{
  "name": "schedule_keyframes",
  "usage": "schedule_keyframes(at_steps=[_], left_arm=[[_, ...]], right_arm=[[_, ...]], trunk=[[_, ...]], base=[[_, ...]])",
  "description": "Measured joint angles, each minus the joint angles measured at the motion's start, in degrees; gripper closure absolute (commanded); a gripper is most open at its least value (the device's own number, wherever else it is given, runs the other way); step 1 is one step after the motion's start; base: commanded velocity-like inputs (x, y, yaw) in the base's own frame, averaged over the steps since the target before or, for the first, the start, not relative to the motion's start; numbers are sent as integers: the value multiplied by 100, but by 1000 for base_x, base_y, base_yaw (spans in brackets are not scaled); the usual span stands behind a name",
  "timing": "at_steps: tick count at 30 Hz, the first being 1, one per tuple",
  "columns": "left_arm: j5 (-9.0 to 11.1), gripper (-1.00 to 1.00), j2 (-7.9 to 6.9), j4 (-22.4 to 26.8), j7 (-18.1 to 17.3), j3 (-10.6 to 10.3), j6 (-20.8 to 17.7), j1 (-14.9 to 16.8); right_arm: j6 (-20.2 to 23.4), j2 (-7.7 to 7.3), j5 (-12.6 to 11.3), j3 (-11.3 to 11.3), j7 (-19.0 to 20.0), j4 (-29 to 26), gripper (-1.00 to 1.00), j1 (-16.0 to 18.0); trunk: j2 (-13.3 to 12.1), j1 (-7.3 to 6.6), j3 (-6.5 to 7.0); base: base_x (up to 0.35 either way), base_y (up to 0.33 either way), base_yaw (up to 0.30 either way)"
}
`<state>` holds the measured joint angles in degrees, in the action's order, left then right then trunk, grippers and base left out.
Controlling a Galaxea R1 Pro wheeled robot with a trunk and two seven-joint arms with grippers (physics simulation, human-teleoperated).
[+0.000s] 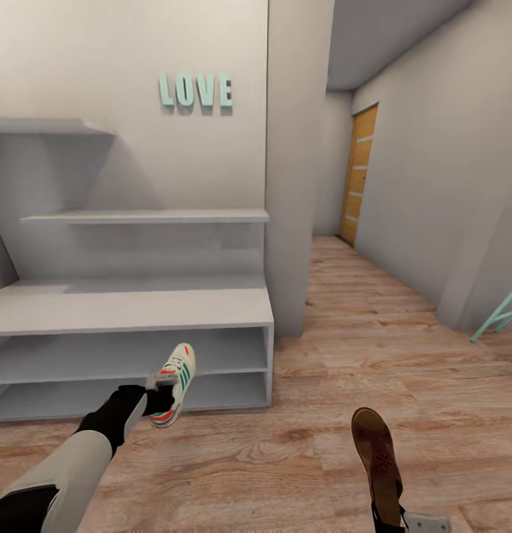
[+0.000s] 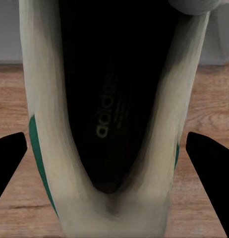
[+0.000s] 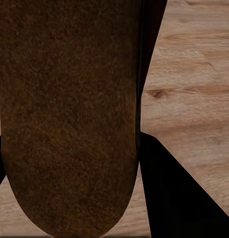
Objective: Pick up the two gym shoes and the two sandals from the corridor floor and place them onto the hallstand (shoe rack) in the corridor, making sure they are on the rack and not on the floor. Arrange them so the two gym shoes are next to each other and the two sandals are next to each other.
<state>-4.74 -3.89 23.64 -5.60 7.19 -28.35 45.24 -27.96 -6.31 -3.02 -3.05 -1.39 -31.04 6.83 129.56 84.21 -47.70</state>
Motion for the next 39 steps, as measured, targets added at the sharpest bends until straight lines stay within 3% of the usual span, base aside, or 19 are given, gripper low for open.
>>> schedule_keyframes(at_steps=[6, 23, 28, 31, 39], left_arm=[[16, 100, 45, -1, 166, -12, 1, 4], [52, 100, 50, -16, 226, 2, 8, 9], [43, 100, 50, -6, 226, -10, 9, 3], [45, 100, 58, 9, 227, -6, 106, -25], [41, 100, 83, 2, 232, -3, 319, -26]], right_arm=[[0, 0, 0, -4, 0, 0, 100, -1], [0, 0, 0, -6, -7, 0, 100, -1], [0, -5, 1, -2, -7, -1, 100, 0], [1, 93, 36, 0, -33, -2, 100, 0], [0, 69, 24, -12, -34, 17, 100, 0]], trunk=[[241, 132, -162], [923, 505, -593], [924, 506, -595], [924, 506, -595], [924, 506, -595]], base=[[0, 0, 0], [0, 0, 0], [0, 0, 0], [0, 0, 0], [0, 0, 0]])
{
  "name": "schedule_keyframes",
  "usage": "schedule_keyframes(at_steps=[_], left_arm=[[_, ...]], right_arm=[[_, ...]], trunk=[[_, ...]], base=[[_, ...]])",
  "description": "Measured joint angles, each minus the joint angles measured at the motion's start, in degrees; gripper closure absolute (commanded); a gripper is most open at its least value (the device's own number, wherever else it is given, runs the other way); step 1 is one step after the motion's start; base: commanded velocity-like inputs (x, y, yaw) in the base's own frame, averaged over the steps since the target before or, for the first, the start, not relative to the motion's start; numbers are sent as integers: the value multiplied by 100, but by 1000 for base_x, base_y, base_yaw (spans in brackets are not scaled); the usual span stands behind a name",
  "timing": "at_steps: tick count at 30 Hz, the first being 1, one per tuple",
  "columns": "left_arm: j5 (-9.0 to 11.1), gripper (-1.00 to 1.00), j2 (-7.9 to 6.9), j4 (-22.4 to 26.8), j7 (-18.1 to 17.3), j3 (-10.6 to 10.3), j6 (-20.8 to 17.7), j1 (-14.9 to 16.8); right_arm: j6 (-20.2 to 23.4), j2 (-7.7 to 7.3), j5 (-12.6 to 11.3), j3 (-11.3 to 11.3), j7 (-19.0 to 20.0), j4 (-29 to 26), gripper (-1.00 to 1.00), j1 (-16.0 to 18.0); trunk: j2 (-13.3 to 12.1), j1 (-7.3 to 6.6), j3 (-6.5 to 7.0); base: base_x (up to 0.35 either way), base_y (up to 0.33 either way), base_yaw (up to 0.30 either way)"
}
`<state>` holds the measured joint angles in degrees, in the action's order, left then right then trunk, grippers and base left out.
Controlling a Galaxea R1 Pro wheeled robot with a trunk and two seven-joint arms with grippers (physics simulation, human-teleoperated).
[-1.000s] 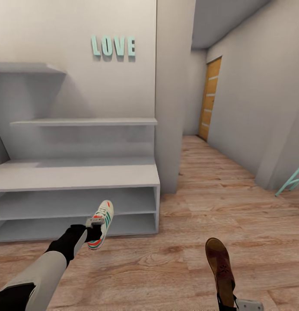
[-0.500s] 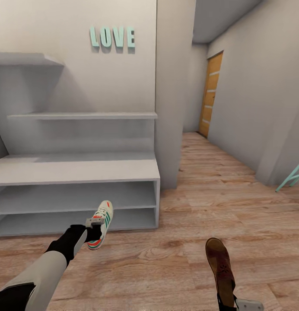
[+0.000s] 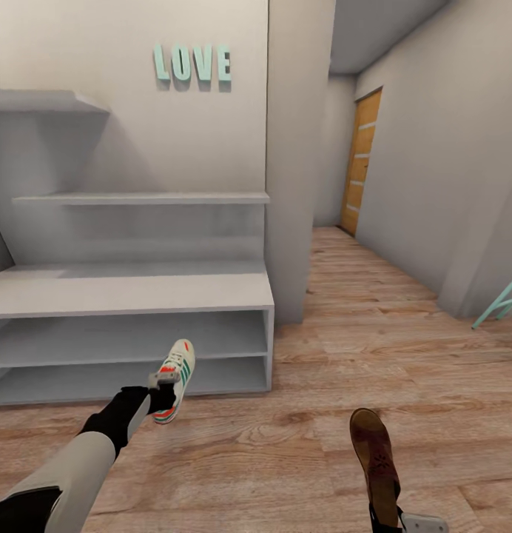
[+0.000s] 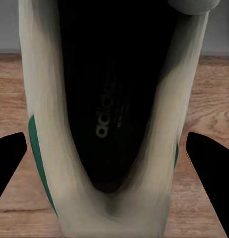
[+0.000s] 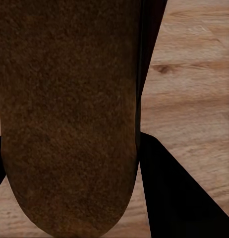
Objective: Pick up the two gym shoes and the two sandals from the corridor floor and place them onto the hallstand (shoe rack) in the corridor, making sure they are on the rack and not on the floor. Arrange them so the two gym shoes are next to each other and the two sandals are next to each other.
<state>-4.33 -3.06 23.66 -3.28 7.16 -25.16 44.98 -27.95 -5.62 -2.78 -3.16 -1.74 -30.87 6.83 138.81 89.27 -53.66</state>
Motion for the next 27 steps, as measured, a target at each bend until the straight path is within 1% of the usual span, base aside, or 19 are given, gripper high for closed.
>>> schedule_keyframes(at_steps=[7, 14, 20, 23, 25, 27], left_arm=[[24, 100, 34, -32, 2, 18, 225, 0], [12, 100, -3, -23, 12, 61, 450, 3], [9, 100, 13, -7, 76, 42, 619, 22], [8, 100, 29, -6, 156, 42, 583, 68], [15, 100, 40, -14, 266, 50, 463, 114], [21, 100, 50, -20, 410, 51, 175, 205]], right_arm=[[0, -7, 0, -1, 0, 7, 100, 0], [0, -7, 0, 6, 0, 8, 100, 0], [0, -7, 0, 6, 0, 8, 100, 0], [0, -7, 0, 6, 0, 8, 100, 0], [0, -7, 0, 6, 0, 8, 100, 0], [0, -7, 0, 6, 0, 8, 100, 0]], trunk=[[0, 0, 0], [0, 0, 0], [0, 0, 0], [0, 0, 0], [0, 0, 0], [0, 0, 0]], base=[[0, 0, 0], [0, 0, 0], [0, 0, 0], [0, 0, 0], [0, 0, 0], [0, 0, 0]])
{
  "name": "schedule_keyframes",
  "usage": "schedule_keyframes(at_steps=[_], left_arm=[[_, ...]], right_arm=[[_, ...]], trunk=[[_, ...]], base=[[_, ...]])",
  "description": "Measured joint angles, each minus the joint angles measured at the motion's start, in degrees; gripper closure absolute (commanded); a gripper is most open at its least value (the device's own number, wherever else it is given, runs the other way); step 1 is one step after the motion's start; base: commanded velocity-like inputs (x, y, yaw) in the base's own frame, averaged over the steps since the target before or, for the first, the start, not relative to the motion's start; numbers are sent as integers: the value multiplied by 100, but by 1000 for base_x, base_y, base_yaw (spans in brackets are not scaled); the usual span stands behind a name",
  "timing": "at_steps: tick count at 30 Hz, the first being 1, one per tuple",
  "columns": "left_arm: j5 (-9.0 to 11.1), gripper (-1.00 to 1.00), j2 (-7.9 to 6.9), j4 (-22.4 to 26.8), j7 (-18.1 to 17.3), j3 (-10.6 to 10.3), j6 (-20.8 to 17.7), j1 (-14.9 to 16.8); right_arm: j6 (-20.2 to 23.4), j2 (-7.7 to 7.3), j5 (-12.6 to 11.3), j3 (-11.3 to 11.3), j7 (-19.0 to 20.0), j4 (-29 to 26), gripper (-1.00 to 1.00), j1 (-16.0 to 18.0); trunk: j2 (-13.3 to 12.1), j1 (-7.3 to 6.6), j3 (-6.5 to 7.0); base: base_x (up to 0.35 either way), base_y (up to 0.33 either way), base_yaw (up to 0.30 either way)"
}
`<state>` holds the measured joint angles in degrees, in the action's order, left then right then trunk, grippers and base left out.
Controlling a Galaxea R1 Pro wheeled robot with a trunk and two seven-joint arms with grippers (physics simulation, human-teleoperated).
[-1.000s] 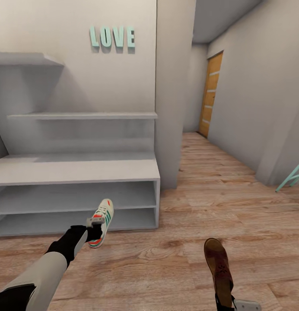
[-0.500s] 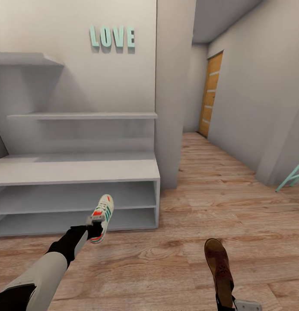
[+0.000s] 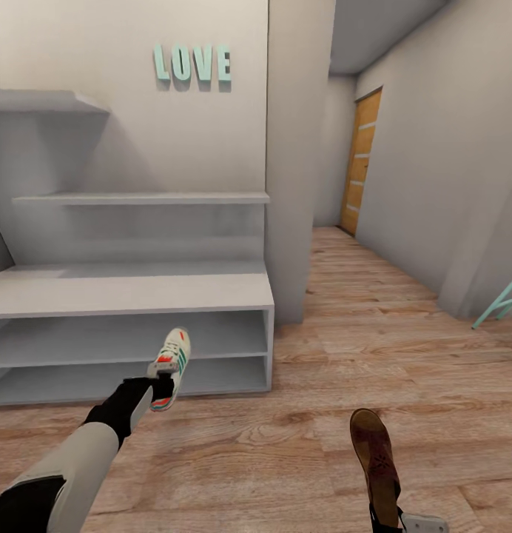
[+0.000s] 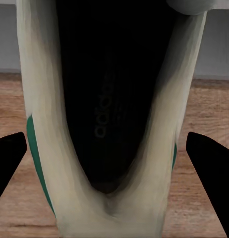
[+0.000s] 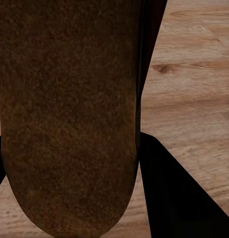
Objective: Pick up the two gym shoes and the two sandals from the corridor floor and place them onto the hallstand (shoe rack) in the corridor, making sure they are on the rack and not on the floor. Arrange them so the two gym shoes are next to each other and the two sandals are next to each other.
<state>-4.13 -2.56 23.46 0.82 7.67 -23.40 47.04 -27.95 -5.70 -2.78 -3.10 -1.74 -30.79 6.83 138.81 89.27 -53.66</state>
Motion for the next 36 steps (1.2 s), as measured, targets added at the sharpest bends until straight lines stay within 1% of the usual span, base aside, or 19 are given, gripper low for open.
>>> schedule_keyframes(at_steps=[4, 9, 16, 21, 28, 36], left_arm=[[3, 100, -1, 1, 60, 0, -175, 45], [7, 100, -11, 19, 76, -6, -248, 84], [4, 100, 3, 25, 84, -3, -476, 297], [5, 100, 4, 27, 79, 6, -507, 357], [5, 100, -4, 19, 72, 13, -514, 309], [5, 100, -13, 20, 68, 25, -507, 289]], right_arm=[[0, 0, 0, 0, 0, 0, 100, 0], [0, 0, 0, 0, 0, 1, 100, 0], [0, 0, 0, 0, 0, 8, 100, 0], [0, 0, 0, 0, 0, 9, 100, 0], [0, 0, 0, 0, 0, 9, 100, 0], [0, 0, 0, 0, 0, 8, 100, 0]], trunk=[[0, 0, 0], [0, 0, 0], [0, 0, 0], [0, 0, 0], [0, -2, 0], [0, -1, 0]], base=[[0, 0, 0], [0, 0, 0], [0, 0, 0], [0, 0, 0], [175, 0, 0], [66, 0, 0]])
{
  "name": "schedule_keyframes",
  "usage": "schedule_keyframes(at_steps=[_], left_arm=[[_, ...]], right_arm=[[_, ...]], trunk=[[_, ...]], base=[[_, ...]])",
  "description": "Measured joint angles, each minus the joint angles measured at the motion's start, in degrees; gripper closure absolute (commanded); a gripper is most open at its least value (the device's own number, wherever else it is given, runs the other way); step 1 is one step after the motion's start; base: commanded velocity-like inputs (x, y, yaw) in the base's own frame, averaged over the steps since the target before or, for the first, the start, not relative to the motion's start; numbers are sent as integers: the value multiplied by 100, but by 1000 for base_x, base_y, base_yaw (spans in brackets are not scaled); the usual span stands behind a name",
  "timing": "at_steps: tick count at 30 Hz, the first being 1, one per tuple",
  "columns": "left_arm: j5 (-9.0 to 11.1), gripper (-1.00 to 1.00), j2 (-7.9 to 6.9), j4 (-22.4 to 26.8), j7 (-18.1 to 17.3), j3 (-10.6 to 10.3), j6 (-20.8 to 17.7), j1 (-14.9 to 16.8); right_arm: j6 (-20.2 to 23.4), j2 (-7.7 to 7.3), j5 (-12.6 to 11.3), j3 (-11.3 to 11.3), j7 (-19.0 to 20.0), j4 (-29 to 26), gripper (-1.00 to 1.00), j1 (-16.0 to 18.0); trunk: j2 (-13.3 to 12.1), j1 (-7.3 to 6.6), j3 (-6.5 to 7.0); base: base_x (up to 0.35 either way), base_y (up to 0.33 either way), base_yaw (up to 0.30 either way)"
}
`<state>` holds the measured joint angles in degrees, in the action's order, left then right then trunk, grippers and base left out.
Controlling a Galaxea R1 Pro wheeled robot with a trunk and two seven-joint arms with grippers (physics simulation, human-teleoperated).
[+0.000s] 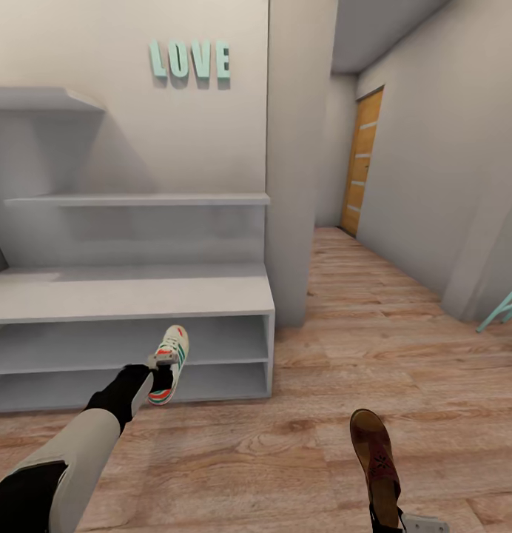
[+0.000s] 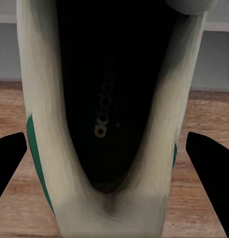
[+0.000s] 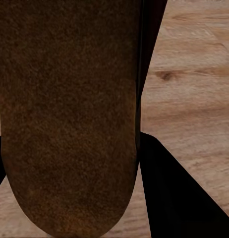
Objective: Pick up the two gym shoes and the two sandals from the corridor floor and place them onto the hallstand (shoe rack) in the corridor, making sure they are on the rack and not on the floor. Arrange them so the two gym shoes are next to each other and the two sandals are next to each other.
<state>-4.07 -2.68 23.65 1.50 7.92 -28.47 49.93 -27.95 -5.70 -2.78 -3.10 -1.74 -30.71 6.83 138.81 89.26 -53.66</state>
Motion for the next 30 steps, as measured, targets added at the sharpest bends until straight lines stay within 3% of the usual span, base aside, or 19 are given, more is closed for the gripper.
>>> schedule_keyframes(at_steps=[14, 30], left_arm=[[0, 100, 0, -2, 3, 9, 2, -3], [4, 100, -7, -17, -26, -25, 94, -24]], right_arm=[[0, 0, -1, 0, 0, -7, 100, 0], [0, 58, 27, 5, 2, 0, 100, 0]], trunk=[[0, -2, 0], [0, 1, 0]], base=[[312, 0, 0], [26, 0, 0]])
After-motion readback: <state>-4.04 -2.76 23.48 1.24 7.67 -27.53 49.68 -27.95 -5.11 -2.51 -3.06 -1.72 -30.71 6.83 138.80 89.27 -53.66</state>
